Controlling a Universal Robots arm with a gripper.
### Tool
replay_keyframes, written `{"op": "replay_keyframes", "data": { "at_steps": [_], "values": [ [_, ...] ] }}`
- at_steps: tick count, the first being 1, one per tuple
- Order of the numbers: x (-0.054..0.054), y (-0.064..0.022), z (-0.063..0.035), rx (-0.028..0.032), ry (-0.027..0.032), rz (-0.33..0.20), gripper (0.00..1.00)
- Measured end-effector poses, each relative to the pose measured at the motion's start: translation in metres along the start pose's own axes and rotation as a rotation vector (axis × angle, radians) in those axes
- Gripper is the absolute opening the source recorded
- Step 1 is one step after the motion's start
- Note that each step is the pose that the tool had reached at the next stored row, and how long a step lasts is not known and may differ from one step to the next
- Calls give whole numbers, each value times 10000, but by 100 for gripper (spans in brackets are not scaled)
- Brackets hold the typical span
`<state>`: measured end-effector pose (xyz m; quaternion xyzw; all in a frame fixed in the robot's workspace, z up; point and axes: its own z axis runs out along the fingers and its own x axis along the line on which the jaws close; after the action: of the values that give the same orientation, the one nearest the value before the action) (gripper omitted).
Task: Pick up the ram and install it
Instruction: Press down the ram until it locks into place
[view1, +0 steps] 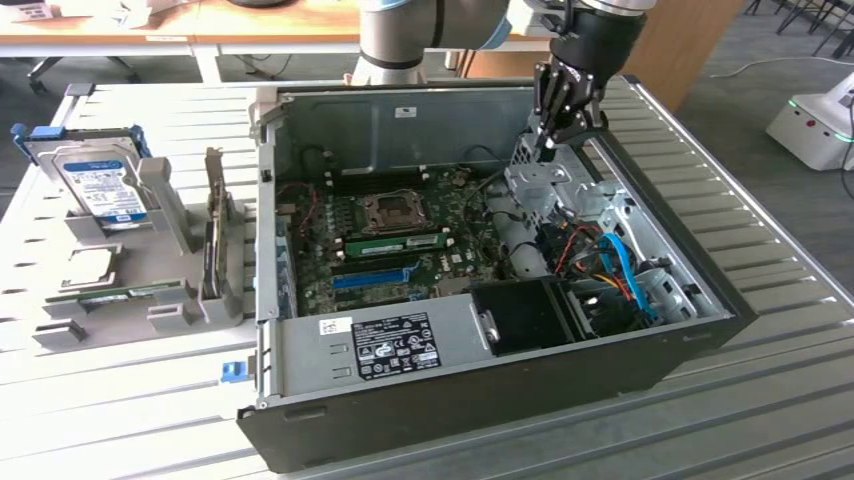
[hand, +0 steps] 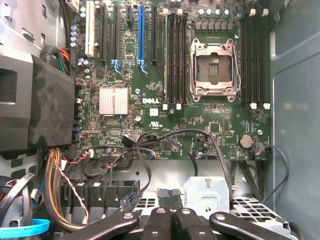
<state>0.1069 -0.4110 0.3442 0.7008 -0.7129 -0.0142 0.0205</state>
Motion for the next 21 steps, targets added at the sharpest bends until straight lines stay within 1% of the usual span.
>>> {"op": "replay_keyframes", "data": {
  "at_steps": [6,15,19,21],
  "values": [
    [0,44,2,1,0,-1,10],
    [2,152,8,0,0,-2,10],
    [3,185,9,0,1,-1,10],
    [2,208,12,10,-2,-1,10]
  ]
}}
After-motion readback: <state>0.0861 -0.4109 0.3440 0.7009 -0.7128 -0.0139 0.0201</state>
